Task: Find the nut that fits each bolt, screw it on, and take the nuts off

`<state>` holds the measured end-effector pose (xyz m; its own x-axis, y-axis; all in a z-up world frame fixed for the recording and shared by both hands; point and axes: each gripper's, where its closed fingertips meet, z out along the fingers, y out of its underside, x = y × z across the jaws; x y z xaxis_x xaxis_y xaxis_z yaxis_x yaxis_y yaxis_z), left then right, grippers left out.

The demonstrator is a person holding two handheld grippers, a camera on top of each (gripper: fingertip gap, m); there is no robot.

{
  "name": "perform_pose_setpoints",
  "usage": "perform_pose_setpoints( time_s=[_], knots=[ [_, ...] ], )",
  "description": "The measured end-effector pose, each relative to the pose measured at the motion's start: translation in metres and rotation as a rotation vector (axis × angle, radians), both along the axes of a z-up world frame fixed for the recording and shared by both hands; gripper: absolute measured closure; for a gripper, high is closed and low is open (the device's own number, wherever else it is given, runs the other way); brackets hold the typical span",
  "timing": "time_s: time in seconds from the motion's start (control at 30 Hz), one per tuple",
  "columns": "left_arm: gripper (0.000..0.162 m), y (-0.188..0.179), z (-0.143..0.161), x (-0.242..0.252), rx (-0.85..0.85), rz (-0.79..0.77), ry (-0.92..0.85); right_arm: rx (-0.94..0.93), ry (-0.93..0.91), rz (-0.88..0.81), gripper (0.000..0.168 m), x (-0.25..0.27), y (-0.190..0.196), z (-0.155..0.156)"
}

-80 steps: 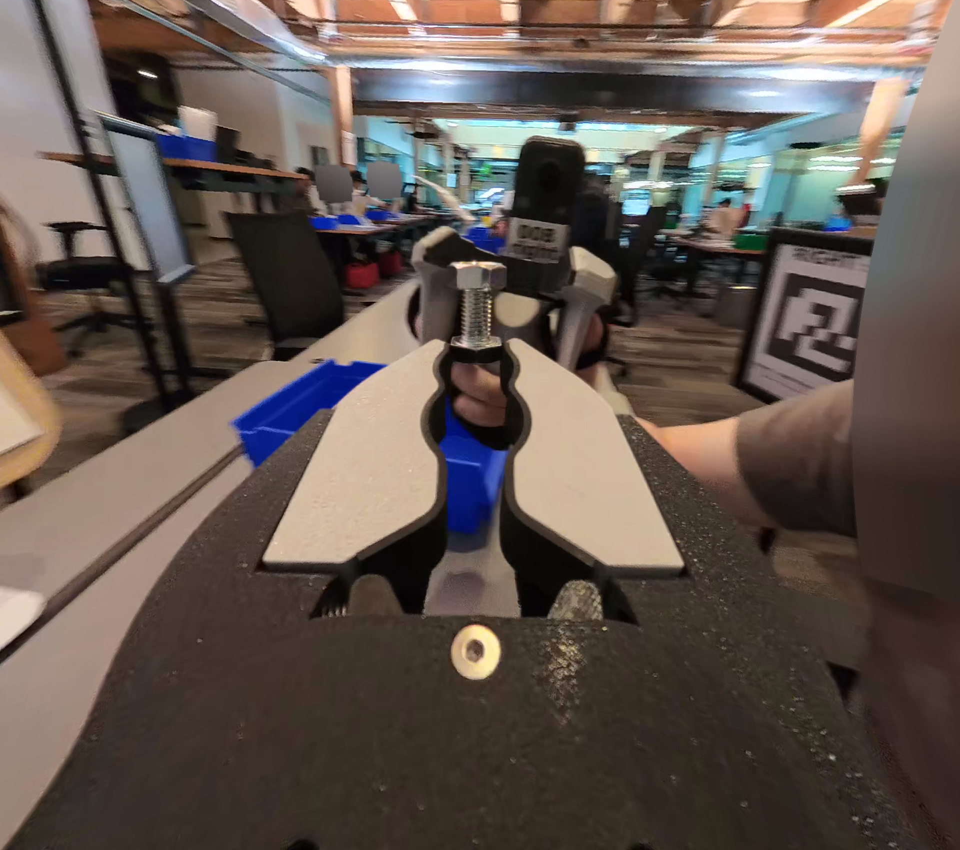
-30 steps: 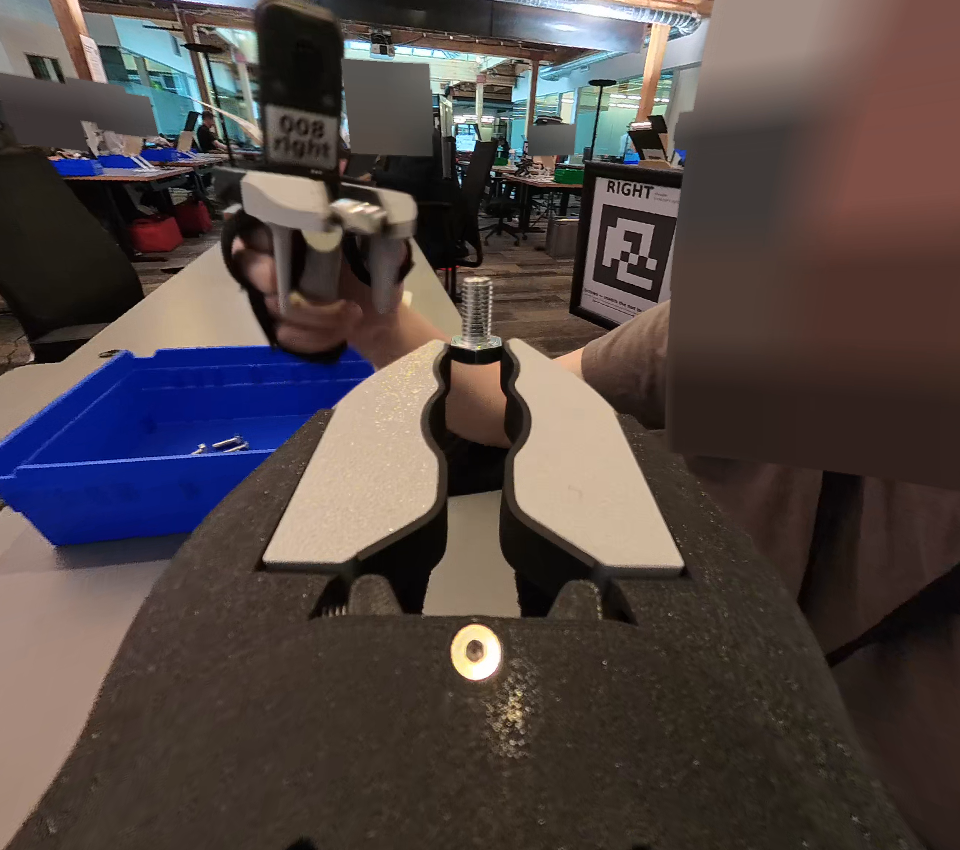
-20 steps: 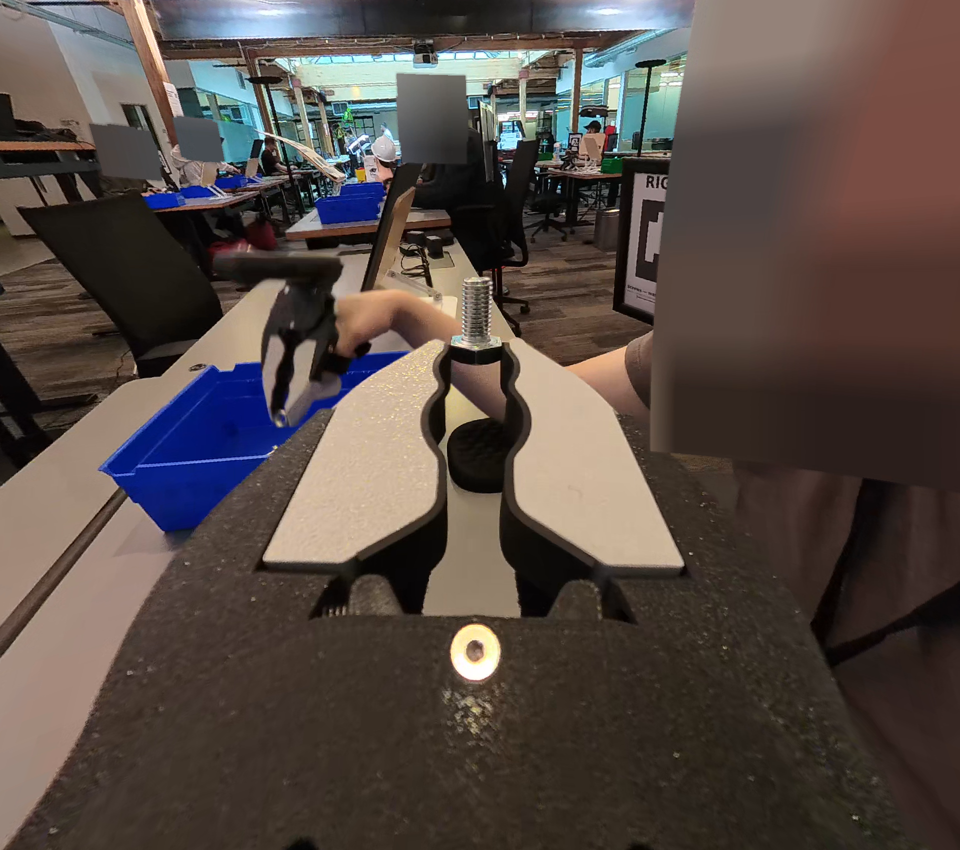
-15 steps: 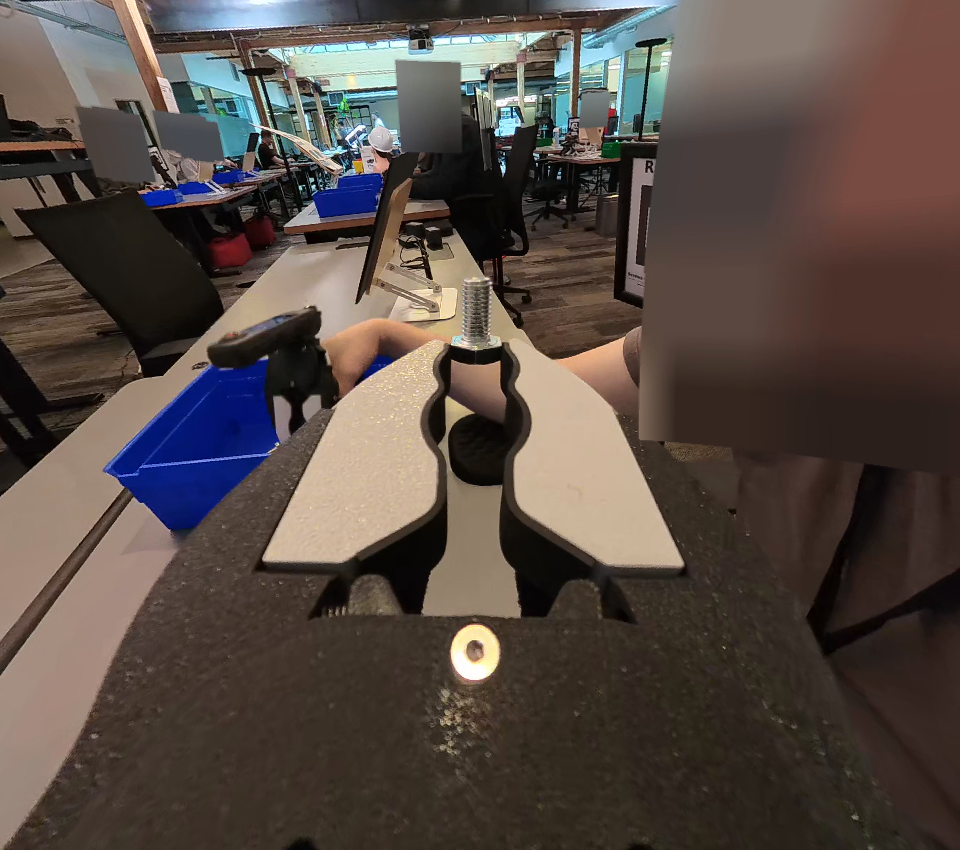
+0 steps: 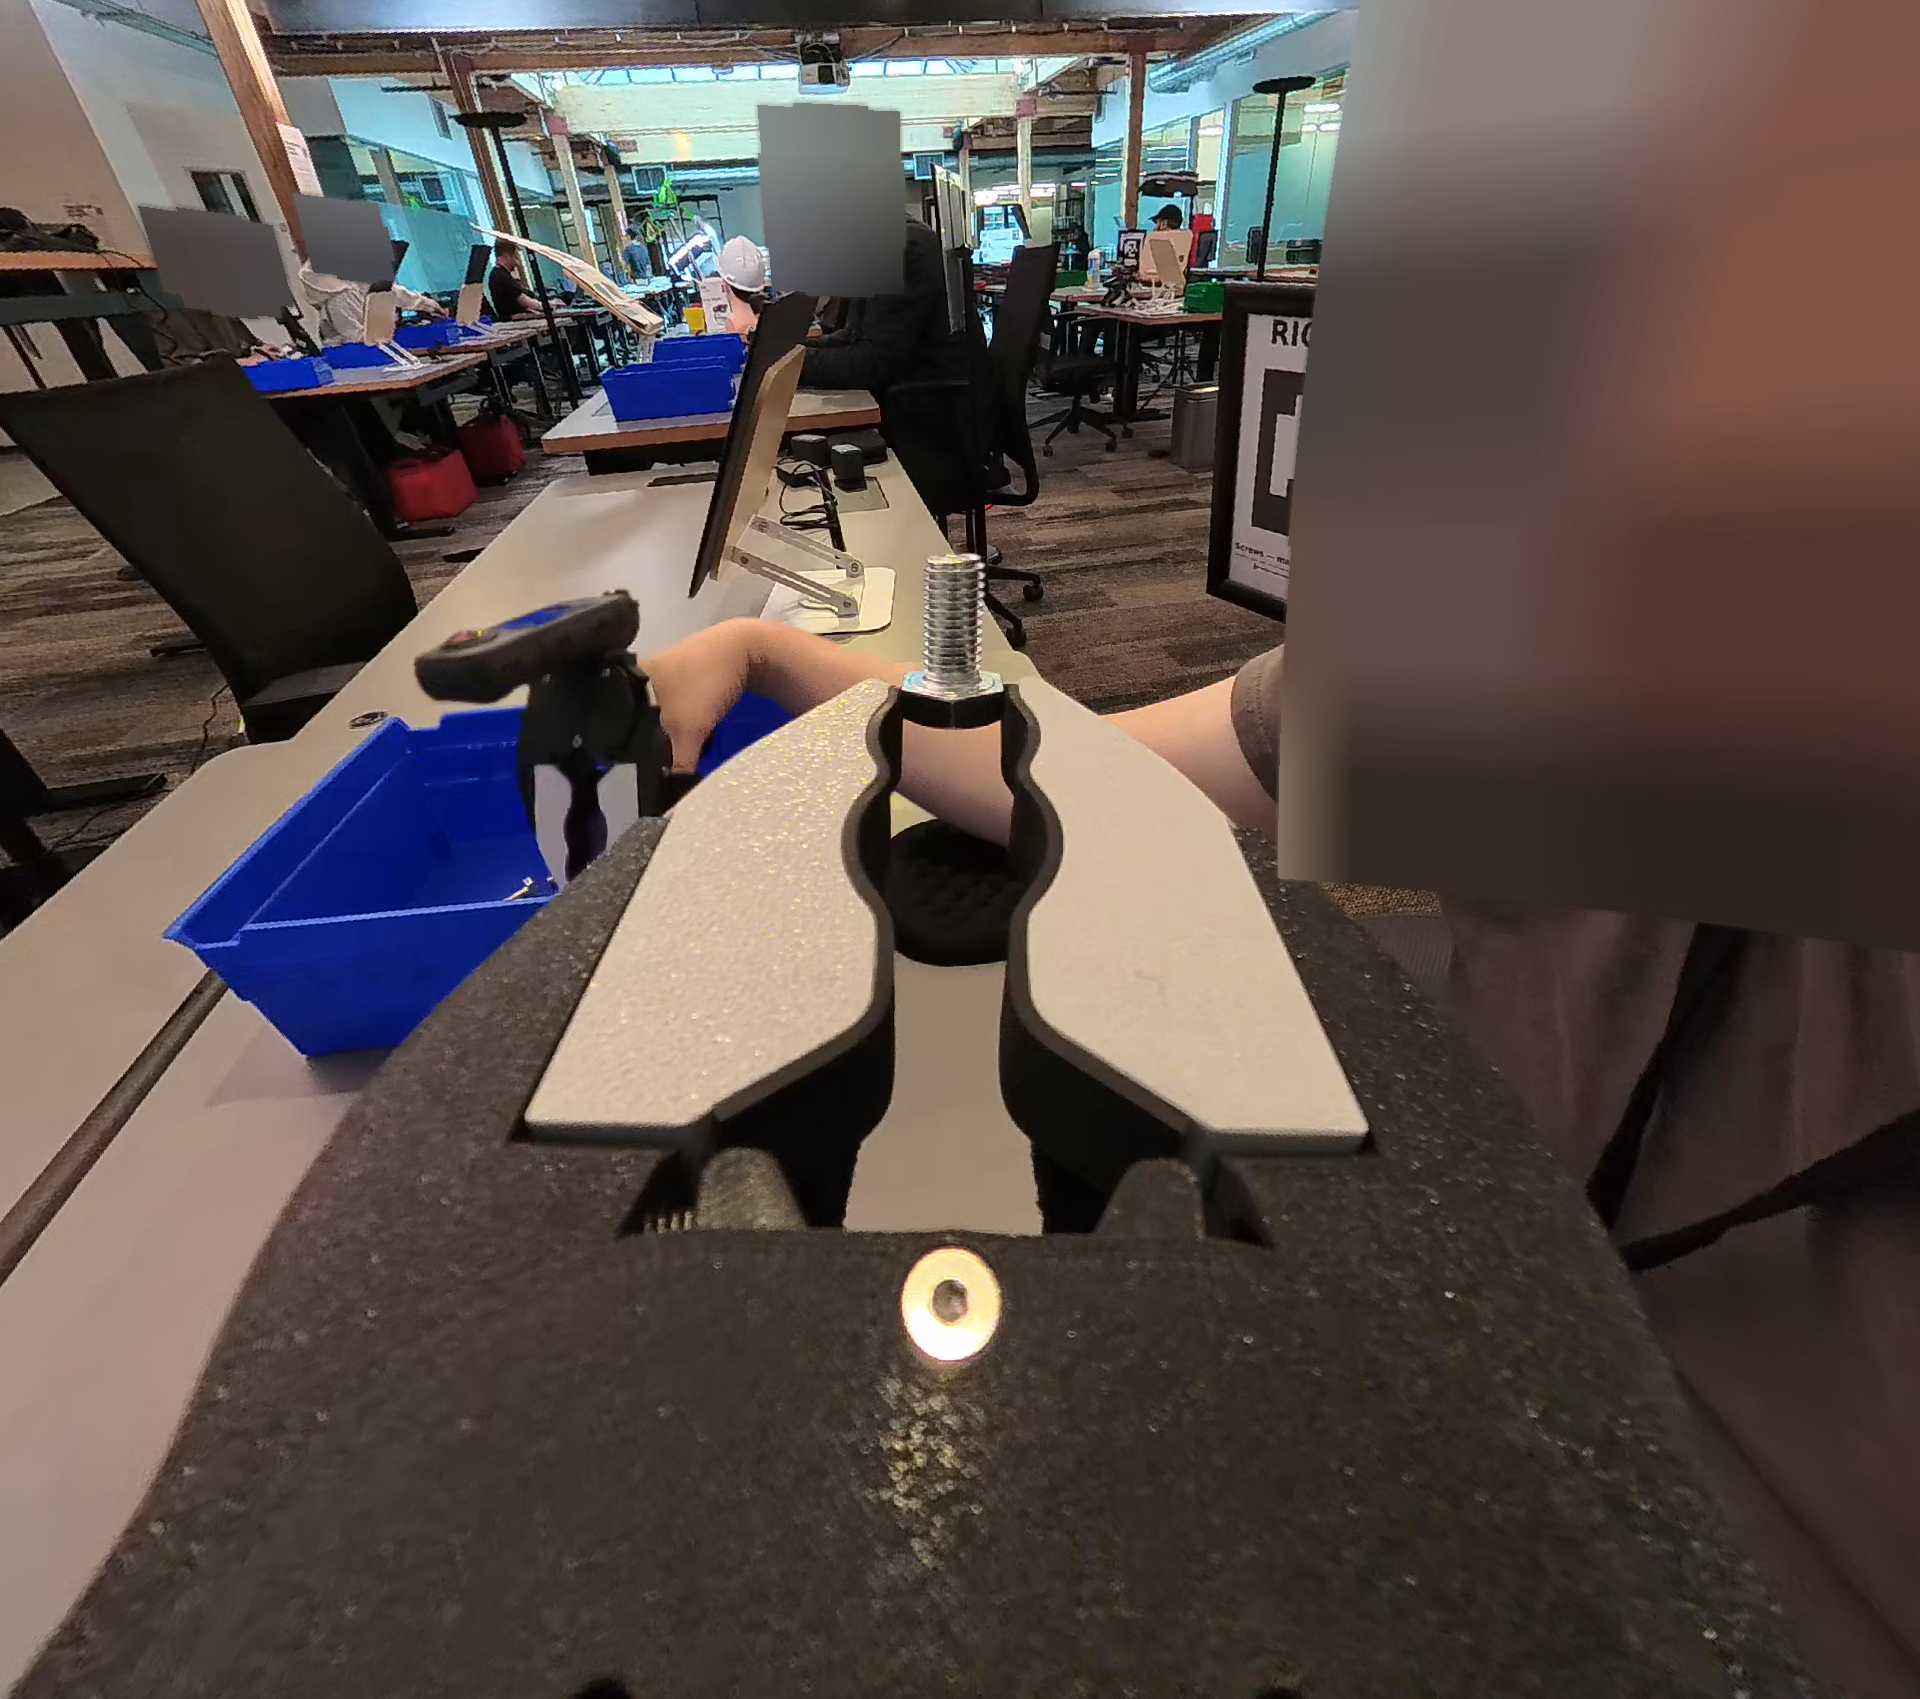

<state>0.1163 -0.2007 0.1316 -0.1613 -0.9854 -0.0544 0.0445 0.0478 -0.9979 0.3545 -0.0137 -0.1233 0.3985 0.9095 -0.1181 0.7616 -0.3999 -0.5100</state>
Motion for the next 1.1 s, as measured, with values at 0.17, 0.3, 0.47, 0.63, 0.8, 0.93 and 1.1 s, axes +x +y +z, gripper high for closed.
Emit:
perform_pose_setpoints(
  time_s=[0.17, 0.3, 0.47, 0.63, 0.8, 0.93, 1.1],
  knots=[
    [0.145, 0.005, -0.001, -0.001, -0.013, 0.004, -0.003, 0.151, 0.021, -0.056, 0.143, 0.008, 0.009, 0.034],
    [0.145, 0.012, -0.004, -0.001, -0.025, 0.022, 0.007, 0.292, -0.001, -0.084, 0.144, 0.009, 0.005, 0.067],
    [0.144, 0.022, -0.004, -0.001, -0.064, 0.053, -0.002, 0.528, 0.083, -0.137, 0.145, -0.008, -0.012, 0.143],
    [0.145, 0.042, -0.012, 0.001, -0.056, 0.187, 0.031, 0.656, 0.349, -0.21, 0.143, -0.046, -0.038, 0.224],
    [0.145, 0.053, -0.025, 0.008, -0.036, 0.257, 0.082, 0.558, 0.836, -0.053, 0.137, -0.112, -0.083, 0.291],
    [0.145, 0.062, -0.036, 0.011, 0.005, 0.32, 0.13, 0.461, 1.117, 0.142, 0.136, -0.15, -0.114, 0.305],
    [0.145, 0.071, -0.04, 0.01, -0.005, 0.353, 0.135, 0.466, 1.11, 0.231, 0.135, -0.184, -0.11, 0.284]
  ],
)
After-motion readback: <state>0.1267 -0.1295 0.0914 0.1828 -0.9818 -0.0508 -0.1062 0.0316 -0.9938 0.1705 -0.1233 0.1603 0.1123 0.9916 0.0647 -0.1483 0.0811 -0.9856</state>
